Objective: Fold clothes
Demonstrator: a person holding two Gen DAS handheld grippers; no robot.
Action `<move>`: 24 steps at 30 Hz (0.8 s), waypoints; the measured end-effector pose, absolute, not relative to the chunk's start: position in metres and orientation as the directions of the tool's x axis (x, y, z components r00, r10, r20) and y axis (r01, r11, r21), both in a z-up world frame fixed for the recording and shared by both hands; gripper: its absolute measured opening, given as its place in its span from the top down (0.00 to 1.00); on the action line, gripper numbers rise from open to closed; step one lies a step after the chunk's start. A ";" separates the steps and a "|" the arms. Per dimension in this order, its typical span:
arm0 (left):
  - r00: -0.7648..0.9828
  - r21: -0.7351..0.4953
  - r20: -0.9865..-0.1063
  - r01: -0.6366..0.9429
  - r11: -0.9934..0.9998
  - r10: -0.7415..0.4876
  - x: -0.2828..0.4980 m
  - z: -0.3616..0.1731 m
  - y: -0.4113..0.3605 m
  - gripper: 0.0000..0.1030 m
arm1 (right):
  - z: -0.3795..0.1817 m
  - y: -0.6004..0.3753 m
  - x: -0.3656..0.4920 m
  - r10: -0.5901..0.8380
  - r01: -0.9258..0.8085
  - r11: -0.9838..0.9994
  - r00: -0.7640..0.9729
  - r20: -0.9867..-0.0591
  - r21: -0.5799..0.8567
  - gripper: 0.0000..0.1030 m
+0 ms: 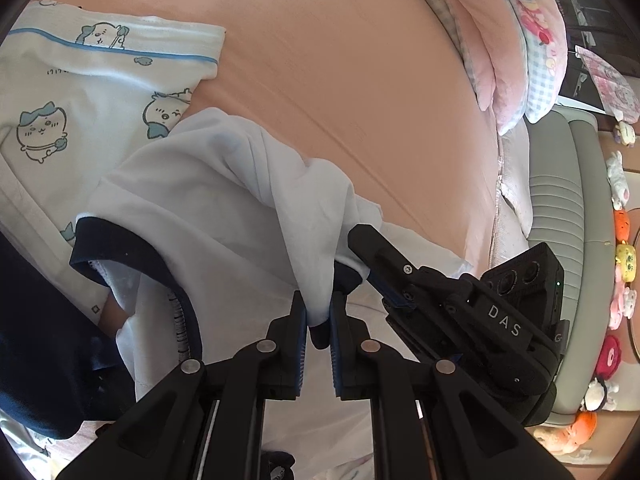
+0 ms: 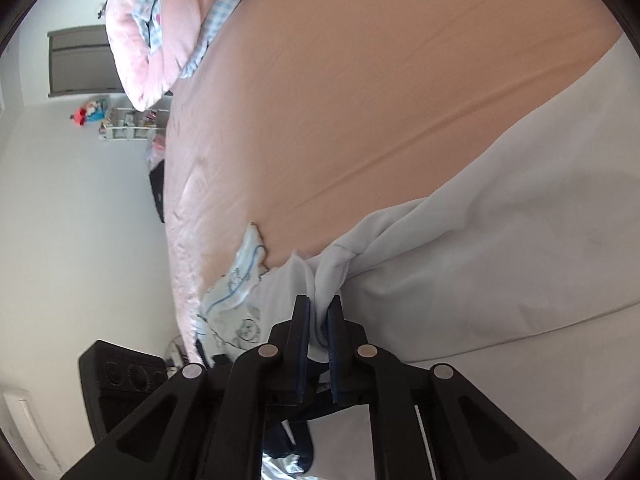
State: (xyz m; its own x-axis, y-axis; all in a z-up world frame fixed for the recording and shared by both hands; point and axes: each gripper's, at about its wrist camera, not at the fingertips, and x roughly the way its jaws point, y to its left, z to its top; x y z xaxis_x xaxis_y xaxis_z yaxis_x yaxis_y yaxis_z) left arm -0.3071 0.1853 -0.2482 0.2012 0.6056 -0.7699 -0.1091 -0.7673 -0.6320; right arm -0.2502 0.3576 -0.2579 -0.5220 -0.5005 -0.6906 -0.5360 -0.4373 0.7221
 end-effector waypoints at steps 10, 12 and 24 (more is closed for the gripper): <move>0.218 -0.620 -0.773 -0.064 -0.782 0.595 -0.302 -0.267 0.187 0.92 | -0.238 0.388 -0.244 -0.364 -0.556 -0.540 -0.523 -0.771 0.632 0.94; 0.235 -0.636 -0.756 -0.042 -0.771 0.611 -0.299 -0.272 0.185 0.92 | -0.238 0.391 -0.239 -0.387 -0.538 -0.542 -0.522 -0.760 0.646 0.94; 0.122 -0.577 -0.816 -0.110 -0.809 0.565 -0.301 -0.237 0.178 0.86 | -0.258 0.363 -0.234 -0.491 -0.488 -0.573 -0.440 -0.752 0.659 0.52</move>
